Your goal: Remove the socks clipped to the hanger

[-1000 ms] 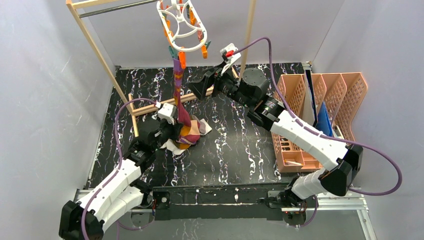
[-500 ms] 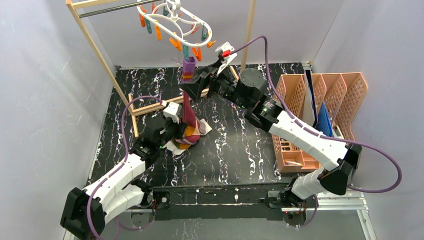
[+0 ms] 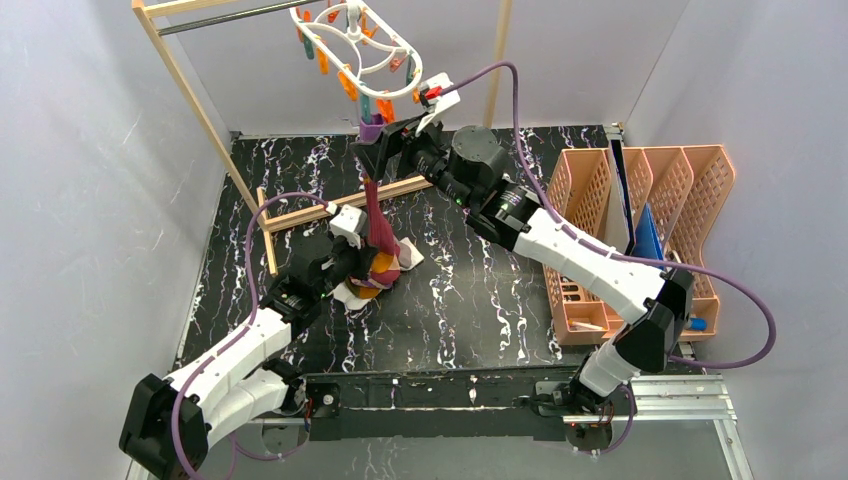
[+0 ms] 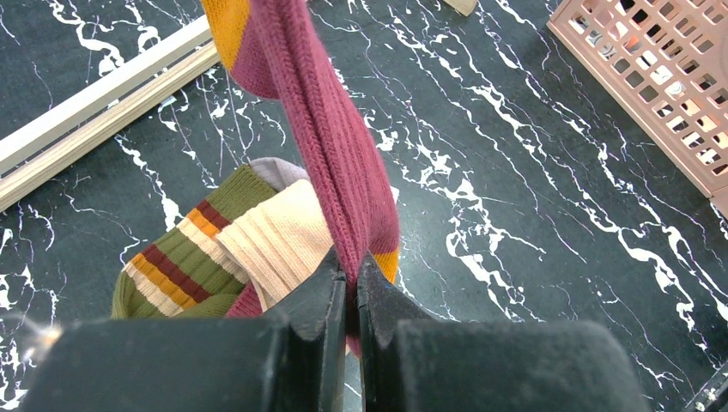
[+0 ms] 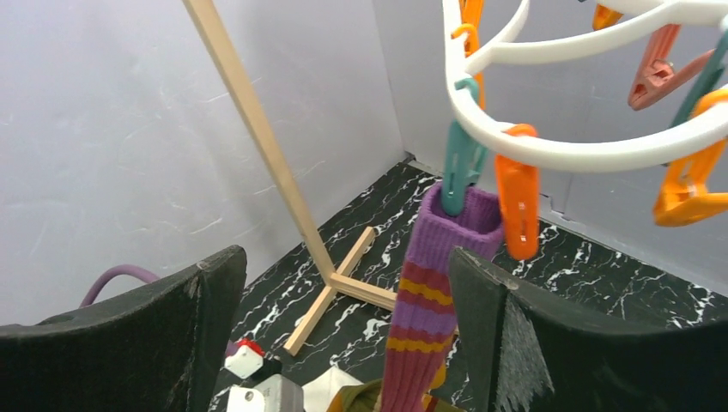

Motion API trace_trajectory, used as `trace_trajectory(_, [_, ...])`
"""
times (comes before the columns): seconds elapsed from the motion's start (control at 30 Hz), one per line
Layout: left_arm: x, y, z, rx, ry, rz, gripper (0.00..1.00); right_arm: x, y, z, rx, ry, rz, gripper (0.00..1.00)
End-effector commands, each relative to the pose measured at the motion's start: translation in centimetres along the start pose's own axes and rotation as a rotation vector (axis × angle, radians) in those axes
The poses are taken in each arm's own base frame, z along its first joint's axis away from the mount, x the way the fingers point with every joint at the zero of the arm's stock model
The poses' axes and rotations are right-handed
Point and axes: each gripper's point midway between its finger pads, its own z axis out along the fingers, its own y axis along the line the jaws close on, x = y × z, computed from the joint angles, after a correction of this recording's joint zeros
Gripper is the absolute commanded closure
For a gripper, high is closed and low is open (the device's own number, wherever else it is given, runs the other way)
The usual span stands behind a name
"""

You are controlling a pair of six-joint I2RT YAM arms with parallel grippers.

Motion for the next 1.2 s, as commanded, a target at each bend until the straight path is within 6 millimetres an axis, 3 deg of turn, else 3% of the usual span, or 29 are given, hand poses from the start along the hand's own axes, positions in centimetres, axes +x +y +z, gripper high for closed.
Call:
trace_trajectory(0.0, [-1.5,-0.3,-0.3,0.002,-0.044,0.016,1.00,-4.6,0.1,0.1,0.026,-0.130,-0.017,0.06])
trace_trajectory(0.2, [-1.5,-0.4,-0.2,0.006,-0.041,0.015,1.00,-3.3,0.3,0.6,-0.006,-0.113,0.003,0.10])
trace_trajectory(0.33, [-1.5,-0.5,-0.3,0.008,-0.040,0.015,1.00,-2.4,1.8,0.1,-0.210,-0.064,0.055,0.11])
trace_trajectory(0.47, [-1.3,-0.6,-0.3,0.012,-0.032,0.016,1.00,-1.2,2.4,-0.1,-0.295,-0.008,0.059,0.11])
trace_trajectory(0.57, [-1.1,-0.6,-0.2,0.007,-0.021,0.018,1.00,-0.8,1.6,-0.6,-0.321,0.008,0.092,0.09])
trace_trajectory(0.77, [-0.9,-0.6,-0.2,0.006,-0.016,0.019,1.00,0.0,-2.8,-0.9,-0.349,-0.004,0.240,0.08])
trace_trajectory(1.17, [-0.5,-0.6,-0.2,-0.001,-0.002,0.026,1.00,0.4,-5.6,1.6,-0.327,-0.041,0.268,0.09])
